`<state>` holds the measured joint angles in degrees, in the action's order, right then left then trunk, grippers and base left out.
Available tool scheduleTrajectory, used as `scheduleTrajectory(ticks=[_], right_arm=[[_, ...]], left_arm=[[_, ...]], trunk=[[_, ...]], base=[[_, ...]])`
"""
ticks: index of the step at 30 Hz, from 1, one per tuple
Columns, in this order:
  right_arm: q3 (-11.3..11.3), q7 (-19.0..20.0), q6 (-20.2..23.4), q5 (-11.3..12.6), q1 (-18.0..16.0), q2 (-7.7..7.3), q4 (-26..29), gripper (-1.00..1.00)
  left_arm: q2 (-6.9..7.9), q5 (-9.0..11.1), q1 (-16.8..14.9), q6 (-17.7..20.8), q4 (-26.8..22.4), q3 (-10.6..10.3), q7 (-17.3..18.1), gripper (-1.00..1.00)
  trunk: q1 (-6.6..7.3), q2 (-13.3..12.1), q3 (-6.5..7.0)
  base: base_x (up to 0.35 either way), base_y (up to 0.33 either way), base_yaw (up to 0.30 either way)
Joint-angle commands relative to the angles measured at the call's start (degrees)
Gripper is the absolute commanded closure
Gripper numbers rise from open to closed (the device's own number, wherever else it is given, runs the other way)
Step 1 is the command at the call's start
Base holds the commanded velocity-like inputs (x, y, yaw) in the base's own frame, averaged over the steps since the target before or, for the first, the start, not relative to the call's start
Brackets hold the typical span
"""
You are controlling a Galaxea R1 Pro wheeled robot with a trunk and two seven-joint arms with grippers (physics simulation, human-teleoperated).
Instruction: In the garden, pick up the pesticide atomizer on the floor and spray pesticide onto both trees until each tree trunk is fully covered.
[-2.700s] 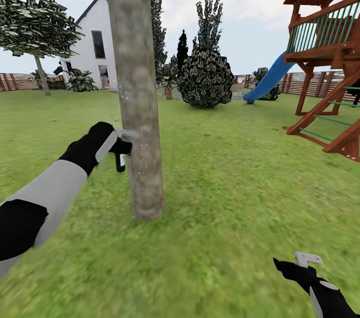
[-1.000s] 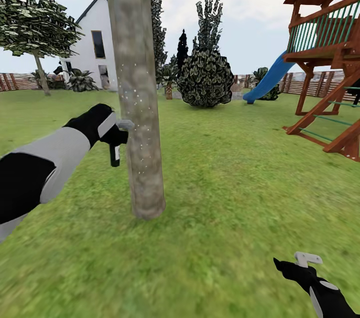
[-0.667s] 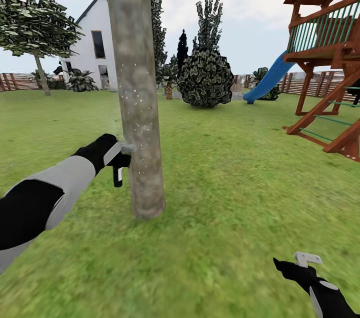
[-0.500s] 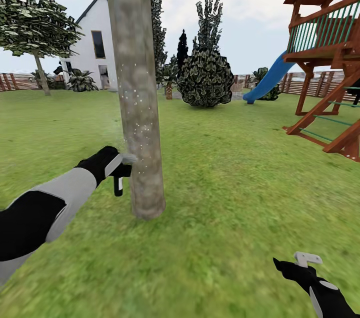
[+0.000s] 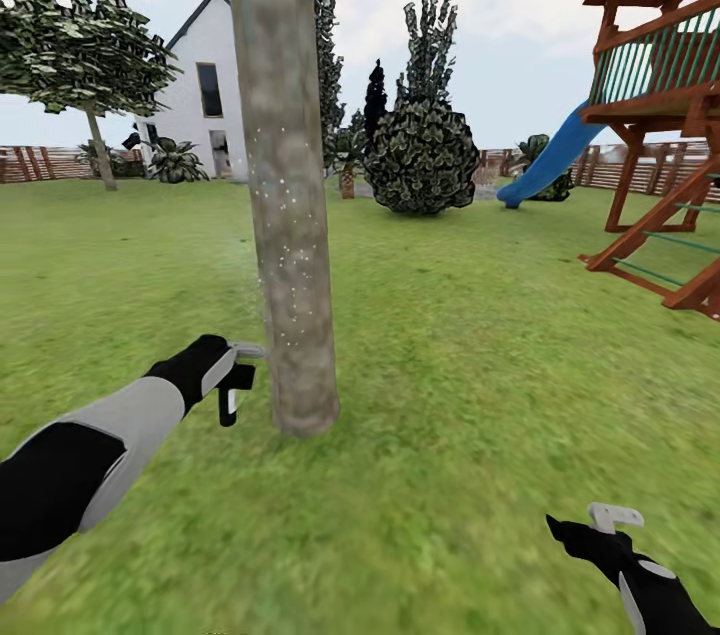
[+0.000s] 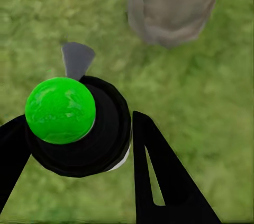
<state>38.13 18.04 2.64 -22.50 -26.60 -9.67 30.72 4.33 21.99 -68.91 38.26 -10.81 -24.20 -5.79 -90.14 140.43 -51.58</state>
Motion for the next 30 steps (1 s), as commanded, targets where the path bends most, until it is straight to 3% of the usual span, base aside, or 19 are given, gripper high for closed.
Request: scheduleTrajectory(ticks=[1,7,15,30], right_arm=[[0.0,0.0,0.0,0.0,0.0,0.0,0.0,-1.0],[0.0,0.0,0.0,0.0,0.0,0.0,0.0,-1.0],[0.0,0.0,0.2,0.0,0.1,0.33,0.0,-1.0],[0.1,0.1,0.1,0.1,0.0,0.42,0.0,-1.0]], left_arm=[[-0.35,-0.1,0.4,0.0,0.0,-0.1,0.0,1.0],[-2.85,0.0,3.1,0.0,0.0,-0.1,0.0,1.0],[-3.01,0.0,6.8,-0.8,-0.1,0.1,0.0,1.0],[-3.45,0.0,7.2,-1.0,-0.1,0.0,0.0,1.0]], trunk=[[0.0,0.0,0.0],[0.0,0.0,0.0],[0.0,0.0,0.0],[0.0,0.0,0.0]], base=[[0.0,0.0,0.269],[0.0,-0.124,0.183],[0.0,-0.316,0.009],[-0.009,-0.323,0.061]])
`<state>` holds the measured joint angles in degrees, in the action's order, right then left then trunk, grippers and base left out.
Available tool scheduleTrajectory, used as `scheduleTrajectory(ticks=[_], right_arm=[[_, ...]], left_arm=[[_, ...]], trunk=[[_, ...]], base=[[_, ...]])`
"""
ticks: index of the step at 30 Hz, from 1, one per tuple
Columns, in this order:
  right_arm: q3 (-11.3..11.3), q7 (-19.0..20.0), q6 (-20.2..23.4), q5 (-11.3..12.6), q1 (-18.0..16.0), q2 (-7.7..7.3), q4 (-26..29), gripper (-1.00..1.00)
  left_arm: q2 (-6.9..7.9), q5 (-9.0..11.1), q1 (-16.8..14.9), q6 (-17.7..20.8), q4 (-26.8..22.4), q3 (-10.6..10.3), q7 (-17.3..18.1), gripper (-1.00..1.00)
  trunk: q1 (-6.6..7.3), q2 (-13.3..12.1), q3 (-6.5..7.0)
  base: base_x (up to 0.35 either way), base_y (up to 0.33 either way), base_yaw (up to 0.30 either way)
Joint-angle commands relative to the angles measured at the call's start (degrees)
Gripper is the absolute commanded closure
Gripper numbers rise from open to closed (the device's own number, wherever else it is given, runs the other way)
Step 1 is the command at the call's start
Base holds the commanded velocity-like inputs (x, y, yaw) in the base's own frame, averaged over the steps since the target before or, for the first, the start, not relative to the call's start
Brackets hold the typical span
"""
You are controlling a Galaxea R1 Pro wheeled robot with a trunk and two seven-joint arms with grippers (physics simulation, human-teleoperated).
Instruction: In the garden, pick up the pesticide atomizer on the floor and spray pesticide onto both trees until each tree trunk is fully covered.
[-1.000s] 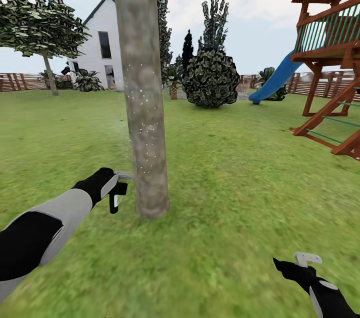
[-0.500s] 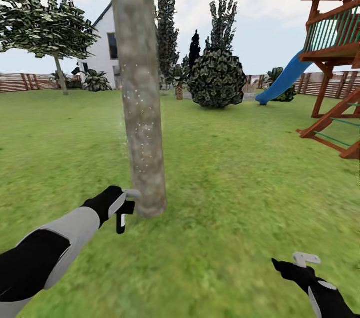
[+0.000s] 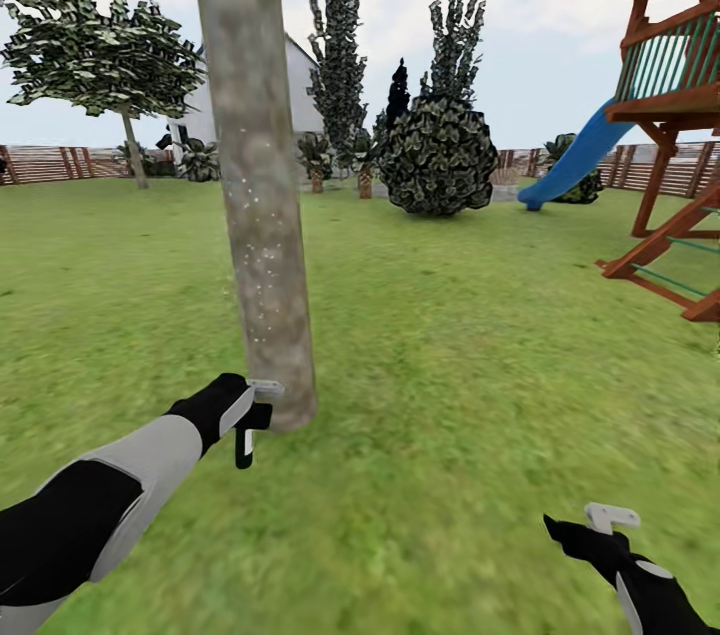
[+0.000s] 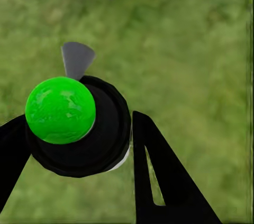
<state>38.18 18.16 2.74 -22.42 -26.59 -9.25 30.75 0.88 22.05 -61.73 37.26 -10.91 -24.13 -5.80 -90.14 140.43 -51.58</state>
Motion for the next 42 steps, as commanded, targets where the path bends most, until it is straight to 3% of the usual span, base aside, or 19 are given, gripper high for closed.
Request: scheduleTrajectory(ticks=[1,10,17,34,42], right_arm=[[0.1,0.0,0.0,0.0,0.0,-0.05,0.0,-1.0],[0.0,-0.1,0.1,-0.1,0.0,0.02,0.0,-1.0],[-0.1,-0.2,0.1,-0.2,0.0,0.1,0.0,-1.0],[-0.1,-0.3,0.1,-0.2,0.0,0.11,0.0,-1.0],[-0.1,-0.3,0.1,-0.2,0.0,0.11,0.0,-1.0]], left_arm=[[-0.05,-0.1,0.0,0.0,0.0,0.0,0.0,1.0],[-0.36,-0.1,0.0,-0.2,0.0,0.0,0.0,1.0],[-0.36,-0.1,0.0,-0.2,-0.2,0.0,0.0,1.0],[-0.74,0.0,0.0,-0.2,-0.2,0.0,0.0,1.0],[-2.15,0.0,0.0,-0.2,-0.2,0.0,0.0,1.0]], trunk=[[0.0,0.0,0.0],[0.0,0.0,0.0],[0.0,0.0,0.0],[0.0,0.0,0.0],[0.0,0.0,0.0]], base=[[-0.074,-0.323,0.0],[-0.014,-0.32,0.197],[0.0,-0.043,0.247],[0.016,-0.295,0.095],[0.166,-0.295,0.253]])
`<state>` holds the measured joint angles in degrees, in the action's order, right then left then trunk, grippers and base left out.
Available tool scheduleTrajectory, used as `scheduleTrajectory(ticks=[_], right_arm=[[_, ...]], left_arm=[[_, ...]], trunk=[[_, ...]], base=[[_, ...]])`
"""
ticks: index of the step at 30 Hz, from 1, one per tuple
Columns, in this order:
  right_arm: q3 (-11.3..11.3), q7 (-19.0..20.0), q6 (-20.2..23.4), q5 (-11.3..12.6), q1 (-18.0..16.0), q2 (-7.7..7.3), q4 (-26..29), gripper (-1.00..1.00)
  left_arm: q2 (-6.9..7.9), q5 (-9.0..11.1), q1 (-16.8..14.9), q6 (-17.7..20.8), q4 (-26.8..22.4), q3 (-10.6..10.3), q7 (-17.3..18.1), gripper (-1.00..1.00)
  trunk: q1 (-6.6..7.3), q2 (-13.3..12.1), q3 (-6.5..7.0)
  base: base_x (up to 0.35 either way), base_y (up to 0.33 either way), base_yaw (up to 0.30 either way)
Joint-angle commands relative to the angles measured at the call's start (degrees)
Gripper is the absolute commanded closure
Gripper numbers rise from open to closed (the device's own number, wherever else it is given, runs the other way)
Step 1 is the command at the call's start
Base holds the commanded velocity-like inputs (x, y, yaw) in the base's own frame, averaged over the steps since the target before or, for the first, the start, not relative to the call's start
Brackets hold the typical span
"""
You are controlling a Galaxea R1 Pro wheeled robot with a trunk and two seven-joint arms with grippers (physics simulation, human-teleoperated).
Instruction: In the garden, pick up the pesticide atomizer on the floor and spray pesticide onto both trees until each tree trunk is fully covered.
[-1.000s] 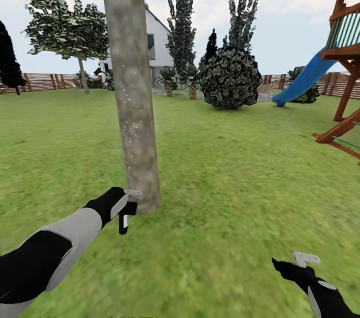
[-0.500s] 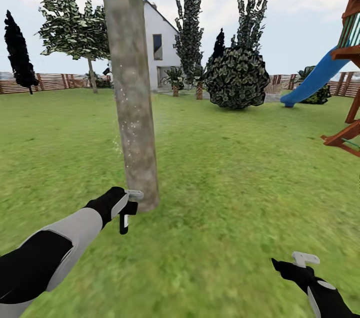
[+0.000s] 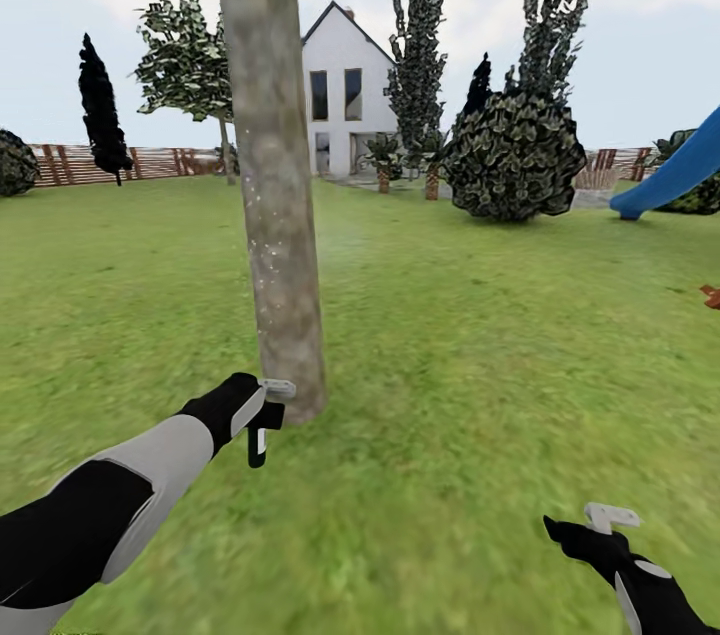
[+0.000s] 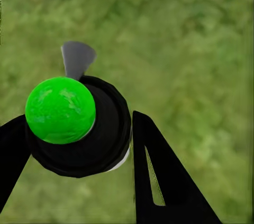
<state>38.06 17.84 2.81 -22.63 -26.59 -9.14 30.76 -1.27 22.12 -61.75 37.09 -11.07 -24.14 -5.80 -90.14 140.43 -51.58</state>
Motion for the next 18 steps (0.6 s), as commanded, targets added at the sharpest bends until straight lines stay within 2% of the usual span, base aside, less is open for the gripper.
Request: scheduleTrajectory(ticks=[1,5,13,18], right_arm=[[0.0,0.0,0.0,0.0,0.0,0.0,0.0,-1.0],[0.0,0.0,0.0,0.0,0.0,0.0,0.0,-1.0],[0.1,0.1,-0.1,0.0,0.0,-0.08,0.0,-1.0],[0.1,0.1,-0.1,0.0,0.0,-0.09,0.0,-1.0]], left_arm=[[-0.03,-0.1,0.0,0.0,0.0,0.0,0.0,1.0],[-0.05,-0.1,0.0,0.0,0.0,0.0,0.0,1.0],[-0.28,-0.1,0.0,0.0,0.0,0.0,0.0,1.0],[-0.31,-0.1,0.0,0.0,0.0,0.0,0.0,1.0]], trunk=[[0.0,0.0,0.0],[0.0,0.0,0.0],[0.0,0.0,0.0],[0.0,0.0,0.0]], base=[[0.193,-0.281,0.253],[0.194,-0.281,0.158],[0.102,-0.3,0.019],[0.008,-0.305,0.223]])
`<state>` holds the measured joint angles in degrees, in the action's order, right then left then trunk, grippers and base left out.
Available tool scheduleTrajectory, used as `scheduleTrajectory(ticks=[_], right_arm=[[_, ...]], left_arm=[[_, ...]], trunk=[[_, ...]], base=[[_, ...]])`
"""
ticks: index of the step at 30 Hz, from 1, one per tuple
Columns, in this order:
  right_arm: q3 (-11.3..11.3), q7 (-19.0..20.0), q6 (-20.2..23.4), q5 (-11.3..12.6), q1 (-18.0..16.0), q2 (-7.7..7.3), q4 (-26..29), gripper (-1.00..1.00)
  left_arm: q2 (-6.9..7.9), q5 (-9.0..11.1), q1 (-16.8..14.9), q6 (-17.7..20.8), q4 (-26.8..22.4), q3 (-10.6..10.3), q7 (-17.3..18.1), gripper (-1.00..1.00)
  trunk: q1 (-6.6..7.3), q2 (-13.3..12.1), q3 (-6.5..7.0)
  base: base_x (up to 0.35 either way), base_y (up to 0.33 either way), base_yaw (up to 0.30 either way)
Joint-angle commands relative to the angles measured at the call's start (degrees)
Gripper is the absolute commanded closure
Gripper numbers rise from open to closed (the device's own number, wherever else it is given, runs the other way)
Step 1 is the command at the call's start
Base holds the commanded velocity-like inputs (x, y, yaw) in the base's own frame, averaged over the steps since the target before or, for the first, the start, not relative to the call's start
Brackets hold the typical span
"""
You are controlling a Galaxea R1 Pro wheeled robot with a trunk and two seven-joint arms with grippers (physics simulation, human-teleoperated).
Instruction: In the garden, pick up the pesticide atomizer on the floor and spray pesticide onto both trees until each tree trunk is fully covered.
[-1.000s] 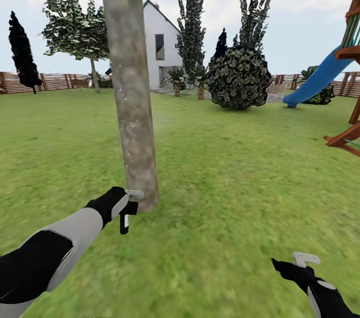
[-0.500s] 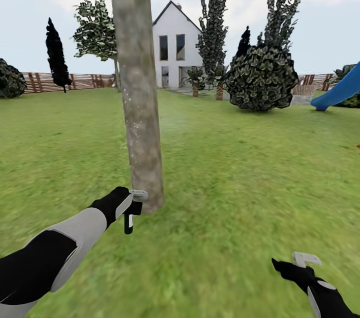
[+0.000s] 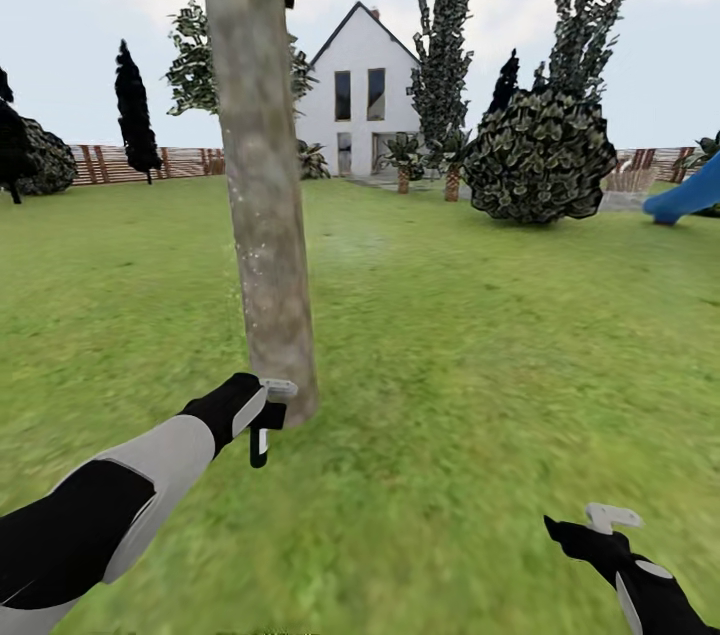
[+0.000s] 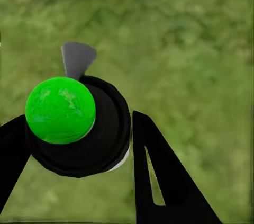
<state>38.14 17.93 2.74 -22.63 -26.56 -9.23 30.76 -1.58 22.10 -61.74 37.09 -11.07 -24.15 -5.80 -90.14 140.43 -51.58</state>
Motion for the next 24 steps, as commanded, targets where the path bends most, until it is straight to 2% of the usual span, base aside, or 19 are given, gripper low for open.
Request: scheduleTrajectory(ticks=[1,14,24], right_arm=[[0.0,0.0,0.0,0.0,0.0,0.0,0.0,-1.0],[0.0,0.0,0.0,0.0,0.0,0.0,0.0,-1.0],[0.0,0.0,0.0,0.0,0.0,0.0,0.0,-1.0]], left_arm=[[0.0,0.0,0.0,0.0,0.0,0.0,0.0,1.0],[0.02,0.0,0.0,0.0,0.0,0.0,0.0,1.0],[0.0,0.0,0.0,0.0,0.0,0.0,0.0,1.0]], trunk=[[0.0,0.0,0.0],[0.0,0.0,0.0],[0.0,0.0,0.0]], base=[[0.001,-0.305,0.252],[0.0,-0.296,0.256],[0.0,-0.023,0.247]])
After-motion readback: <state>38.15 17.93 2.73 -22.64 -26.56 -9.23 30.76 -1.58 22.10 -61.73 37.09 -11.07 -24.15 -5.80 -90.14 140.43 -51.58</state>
